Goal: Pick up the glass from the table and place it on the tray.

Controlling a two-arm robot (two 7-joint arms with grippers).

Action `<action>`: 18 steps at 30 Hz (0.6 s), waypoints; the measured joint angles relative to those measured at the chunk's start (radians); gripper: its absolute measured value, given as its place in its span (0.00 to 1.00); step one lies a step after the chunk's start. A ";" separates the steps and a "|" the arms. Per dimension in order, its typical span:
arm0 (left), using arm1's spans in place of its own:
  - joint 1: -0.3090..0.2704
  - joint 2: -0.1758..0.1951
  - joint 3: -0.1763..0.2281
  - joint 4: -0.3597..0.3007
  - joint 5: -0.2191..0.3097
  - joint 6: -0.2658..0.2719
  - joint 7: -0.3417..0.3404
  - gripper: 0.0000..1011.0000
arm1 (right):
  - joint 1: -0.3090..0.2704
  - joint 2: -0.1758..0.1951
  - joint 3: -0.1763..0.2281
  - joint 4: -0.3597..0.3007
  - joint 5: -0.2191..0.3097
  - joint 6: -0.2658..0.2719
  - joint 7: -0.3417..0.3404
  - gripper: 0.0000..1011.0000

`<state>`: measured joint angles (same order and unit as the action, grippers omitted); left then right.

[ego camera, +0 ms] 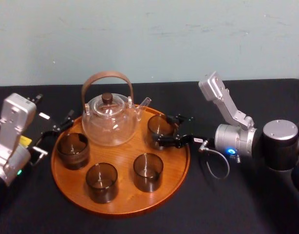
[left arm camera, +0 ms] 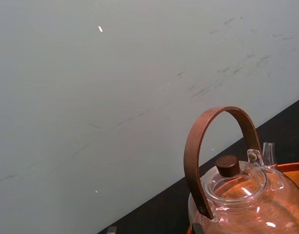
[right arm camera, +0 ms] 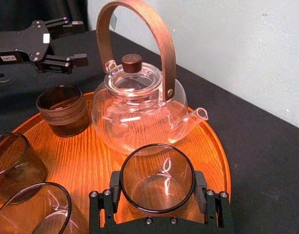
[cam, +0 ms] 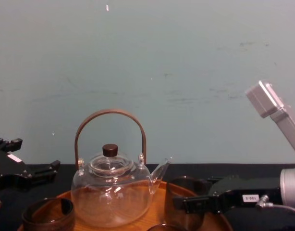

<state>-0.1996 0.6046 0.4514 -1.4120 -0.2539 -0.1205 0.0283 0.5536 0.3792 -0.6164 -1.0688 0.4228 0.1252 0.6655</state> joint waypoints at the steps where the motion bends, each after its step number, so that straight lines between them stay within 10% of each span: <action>1: 0.000 0.000 0.000 0.000 0.000 0.000 0.000 0.99 | 0.001 -0.002 0.000 0.004 -0.001 -0.001 0.001 0.90; 18: 0.000 0.000 0.000 0.000 0.000 0.000 0.000 0.99 | 0.007 -0.019 0.001 0.044 -0.022 -0.004 0.009 0.90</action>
<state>-0.1995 0.6047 0.4514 -1.4120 -0.2539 -0.1205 0.0282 0.5607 0.3597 -0.6150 -1.0252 0.4013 0.1210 0.6743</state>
